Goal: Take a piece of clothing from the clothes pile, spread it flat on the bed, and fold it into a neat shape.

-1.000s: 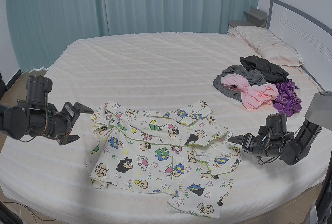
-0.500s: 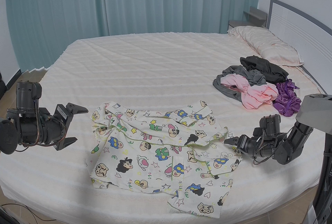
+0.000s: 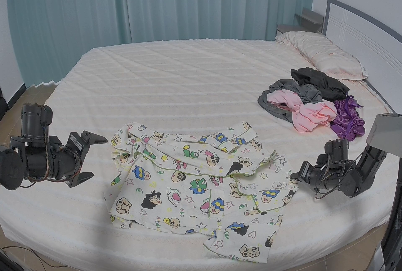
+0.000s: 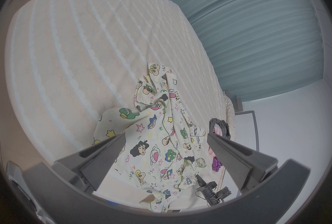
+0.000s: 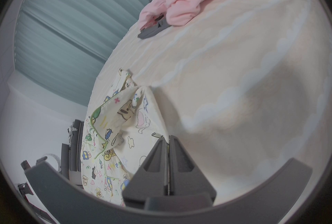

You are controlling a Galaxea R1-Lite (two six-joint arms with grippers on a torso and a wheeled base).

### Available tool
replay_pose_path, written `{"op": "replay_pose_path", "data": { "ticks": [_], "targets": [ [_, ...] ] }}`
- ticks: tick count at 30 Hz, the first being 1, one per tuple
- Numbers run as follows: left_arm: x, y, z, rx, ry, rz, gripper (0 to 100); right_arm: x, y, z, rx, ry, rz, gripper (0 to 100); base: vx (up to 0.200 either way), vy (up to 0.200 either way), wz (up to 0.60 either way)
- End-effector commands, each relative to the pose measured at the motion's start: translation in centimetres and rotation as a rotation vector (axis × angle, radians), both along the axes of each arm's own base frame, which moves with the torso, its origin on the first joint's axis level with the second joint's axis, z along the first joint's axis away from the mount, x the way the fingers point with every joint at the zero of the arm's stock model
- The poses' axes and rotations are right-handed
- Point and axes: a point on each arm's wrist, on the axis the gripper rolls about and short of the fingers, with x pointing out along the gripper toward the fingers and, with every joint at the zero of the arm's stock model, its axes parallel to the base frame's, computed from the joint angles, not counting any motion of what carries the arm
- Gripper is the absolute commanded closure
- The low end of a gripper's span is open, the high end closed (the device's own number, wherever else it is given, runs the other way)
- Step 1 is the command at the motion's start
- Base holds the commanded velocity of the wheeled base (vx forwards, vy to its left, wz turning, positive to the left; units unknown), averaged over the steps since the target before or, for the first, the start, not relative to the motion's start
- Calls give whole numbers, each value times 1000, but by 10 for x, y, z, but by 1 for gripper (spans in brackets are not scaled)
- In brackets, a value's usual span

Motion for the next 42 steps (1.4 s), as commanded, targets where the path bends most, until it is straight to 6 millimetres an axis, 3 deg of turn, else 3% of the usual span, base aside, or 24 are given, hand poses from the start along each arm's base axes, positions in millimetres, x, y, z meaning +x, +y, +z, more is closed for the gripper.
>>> {"op": "replay_pose_path", "data": {
  "ticks": [1,16,28,29,34,42],
  "targets": [
    [-1,0,-5,-1,21,-2,0,-7,-21,13,1,-22,-58,100,0,0,0],
    [-7,-12,-14,9,54,-54,0,-20,-77,20,-56,-48,-155,100,0,0,0],
    [-9,-24,-30,27,120,-108,0,-20,-96,19,-118,-68,-167,100,0,0,0],
    [-9,-24,-30,27,120,-108,0,-20,-96,19,-118,-68,-167,0,0,0,0],
    [-9,-32,-37,36,147,-140,0,-21,-101,24,-129,-88,-170,0,0,0,0],
    [-12,-35,-38,37,155,-154,0,-21,-96,49,-110,-154,-187,0,0,0,0]
  ]
}}
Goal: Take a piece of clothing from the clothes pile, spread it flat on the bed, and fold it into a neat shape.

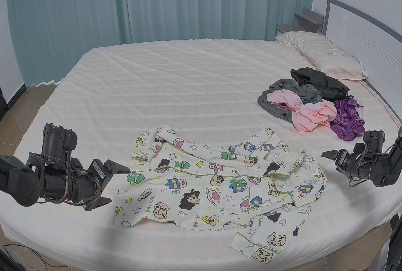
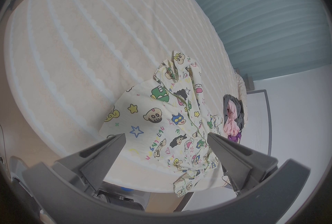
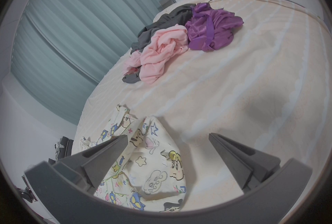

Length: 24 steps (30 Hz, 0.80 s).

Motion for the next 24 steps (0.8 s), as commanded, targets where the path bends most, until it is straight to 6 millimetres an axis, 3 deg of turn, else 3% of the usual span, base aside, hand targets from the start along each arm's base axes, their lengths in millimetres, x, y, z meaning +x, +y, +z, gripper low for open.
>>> {"op": "replay_pose_path", "data": {
  "ticks": [1,6,11,14,24],
  "targets": [
    [-1,-1,-2,3,8,-5,0,-1,2,15,-12,-45,-3,0,0,0,0],
    [-1,-1,-1,0,2,-4,0,-4,12,24,23,-60,30,0,0,0,0],
    [-2,-2,-1,-1,3,-8,0,-3,56,29,175,-27,79,0,0,0,0],
    [-2,-2,-1,-1,3,-8,0,-1,78,26,233,14,107,0,0,0,0],
    [-2,-2,-1,-1,3,-8,0,24,103,3,266,70,144,0,0,0,0]
  ]
}}
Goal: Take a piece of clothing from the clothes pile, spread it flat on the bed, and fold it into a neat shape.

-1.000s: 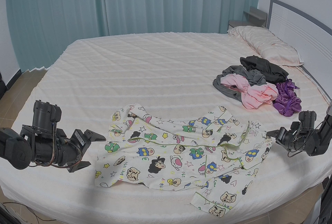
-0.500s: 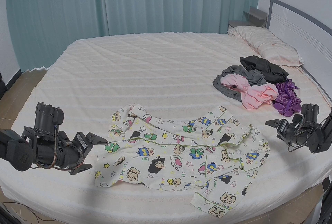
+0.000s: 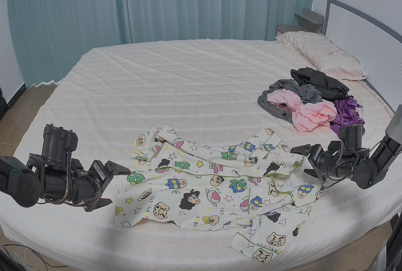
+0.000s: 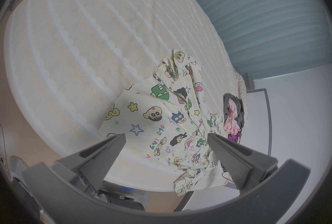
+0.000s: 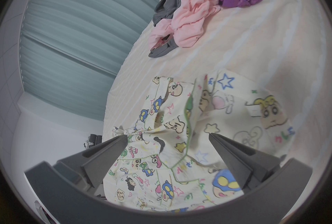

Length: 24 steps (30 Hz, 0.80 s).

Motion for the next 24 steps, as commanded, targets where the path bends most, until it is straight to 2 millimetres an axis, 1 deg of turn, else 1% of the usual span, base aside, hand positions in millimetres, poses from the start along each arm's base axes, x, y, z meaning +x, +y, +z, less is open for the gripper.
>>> {"op": "replay_pose_path", "data": {
  "ticks": [1,3,7,9,10,11,14,17,19,20,22,24],
  "targets": [
    [0,0,0,-1,-1,0,0,16,14,-15,11,25,24,0,0,0,0],
    [0,0,0,-1,-1,0,0,23,19,-17,15,18,29,0,0,0,0],
    [0,0,0,-1,-1,0,0,45,23,-15,28,-26,29,0,0,0,0],
    [0,0,0,0,1,0,0,56,25,-19,29,-36,28,0,0,0,0],
    [0,0,0,0,1,0,0,58,25,-19,29,-39,28,0,0,0,0],
    [0,0,-1,-1,3,3,0,69,27,-22,29,-50,25,0,0,0,0],
    [1,0,0,1,1,3,0,87,30,-27,11,-65,-4,0,0,0,0],
    [1,0,0,1,1,3,0,97,37,-33,1,-57,-7,0,0,0,0],
    [1,0,-1,1,2,3,0,99,38,-35,-1,-53,-6,0,0,0,0],
    [1,1,-1,2,4,5,0,105,43,-39,1,-55,1,0,0,0,0],
    [1,1,-1,2,4,5,0,109,44,-44,-6,-52,-5,0,0,0,0],
    [1,1,-1,2,4,5,0,112,45,-46,-16,-57,-22,0,0,0,0]
  ]
}}
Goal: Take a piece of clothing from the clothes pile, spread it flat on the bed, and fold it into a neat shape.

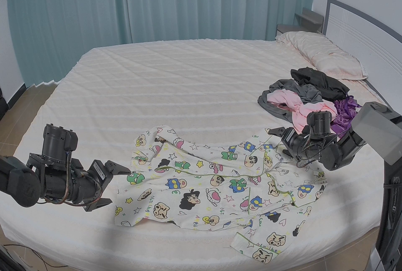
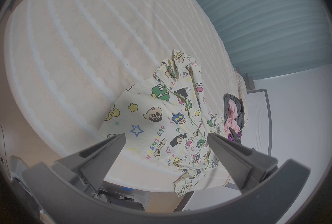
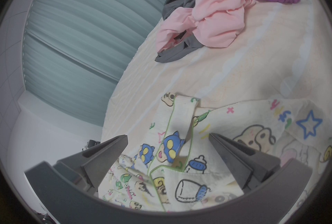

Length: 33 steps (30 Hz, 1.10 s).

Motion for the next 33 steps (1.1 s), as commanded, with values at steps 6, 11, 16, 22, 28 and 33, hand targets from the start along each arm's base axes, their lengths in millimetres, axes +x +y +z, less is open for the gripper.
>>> {"op": "replay_pose_path", "data": {
  "ticks": [6,11,16,22,28,33],
  "targets": [
    [1,0,-1,1,3,2,0,12,0,-15,-26,3,-47,0,0,0,0],
    [0,0,0,0,-2,2,0,13,-12,10,-25,-59,-98,0,0,0,0],
    [1,0,-1,1,4,2,0,8,-21,38,-12,-115,-120,0,0,0,0],
    [-2,1,-6,8,22,-5,0,-19,-27,48,-23,-85,-127,0,0,0,0],
    [-12,2,-23,108,52,-108,0,-61,-30,51,-30,-19,-121,0,0,0,0],
    [-17,-11,-39,119,130,-156,0,-92,-31,48,-42,38,-119,0,0,0,0]
  ]
}}
